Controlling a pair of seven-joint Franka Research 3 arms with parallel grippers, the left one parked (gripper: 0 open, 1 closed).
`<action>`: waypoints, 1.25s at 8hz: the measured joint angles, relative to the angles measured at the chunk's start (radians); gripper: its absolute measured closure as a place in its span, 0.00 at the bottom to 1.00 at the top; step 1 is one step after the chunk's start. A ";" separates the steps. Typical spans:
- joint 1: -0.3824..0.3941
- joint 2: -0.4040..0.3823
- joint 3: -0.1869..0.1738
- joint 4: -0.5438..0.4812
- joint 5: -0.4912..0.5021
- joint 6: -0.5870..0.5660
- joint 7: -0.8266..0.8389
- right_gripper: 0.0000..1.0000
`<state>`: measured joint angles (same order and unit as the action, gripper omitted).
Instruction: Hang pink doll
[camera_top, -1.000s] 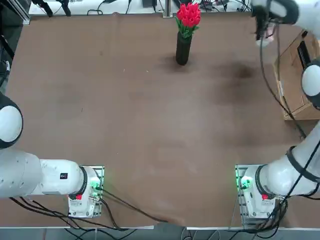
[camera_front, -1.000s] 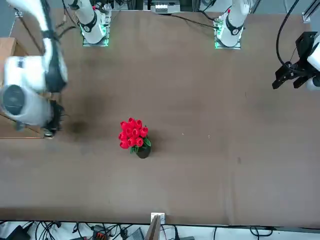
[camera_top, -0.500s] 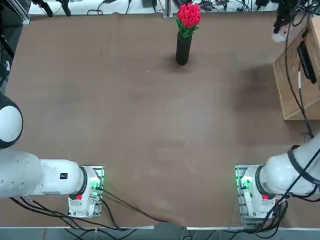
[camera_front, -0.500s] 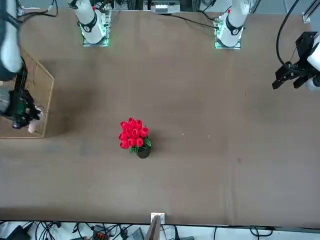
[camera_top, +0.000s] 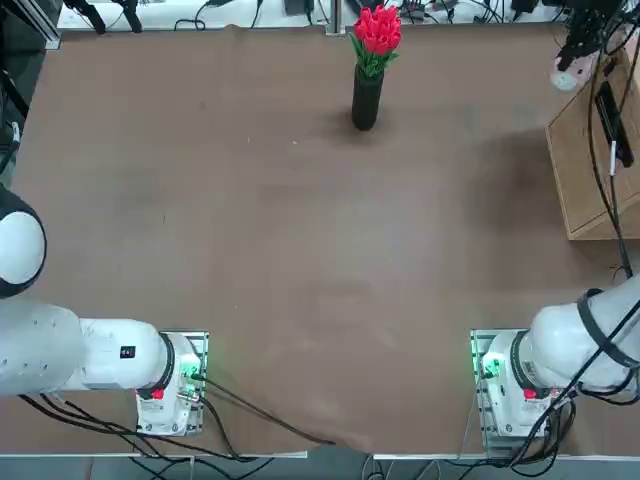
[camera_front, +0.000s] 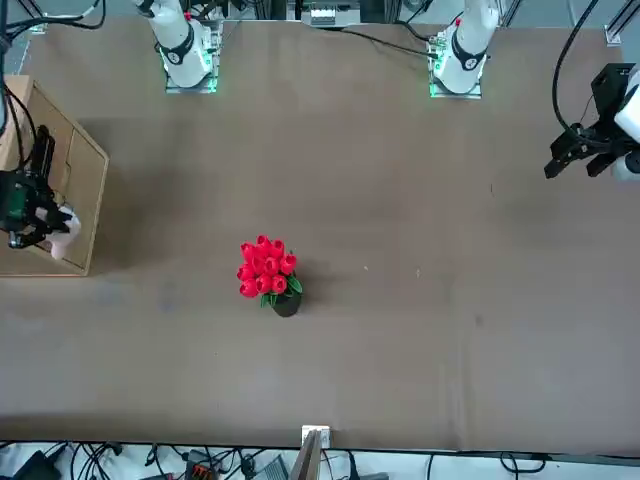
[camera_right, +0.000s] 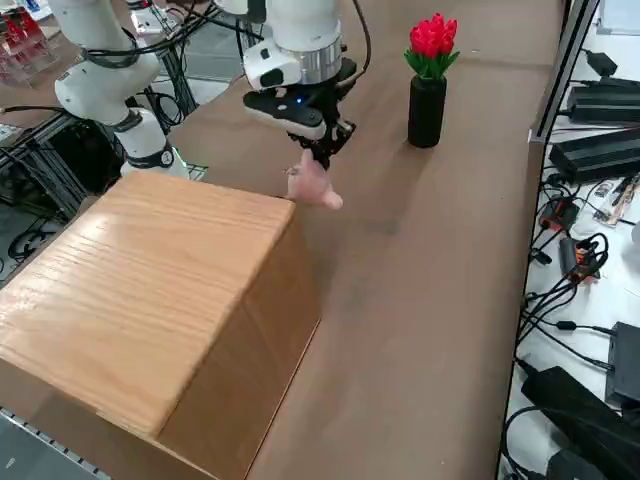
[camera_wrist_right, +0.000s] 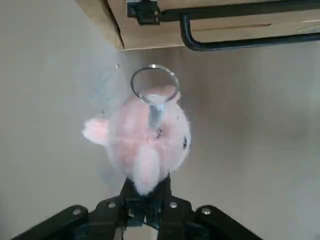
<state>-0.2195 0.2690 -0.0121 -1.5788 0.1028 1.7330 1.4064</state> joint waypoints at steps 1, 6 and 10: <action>-0.013 0.001 0.000 -0.009 0.007 0.024 -0.025 0.96; -0.075 0.006 0.001 -0.032 0.036 0.042 -0.103 0.96; -0.082 0.006 0.002 -0.050 0.040 0.058 -0.111 0.96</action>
<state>-0.3014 0.2750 -0.0097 -1.6291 0.1431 1.7914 1.2958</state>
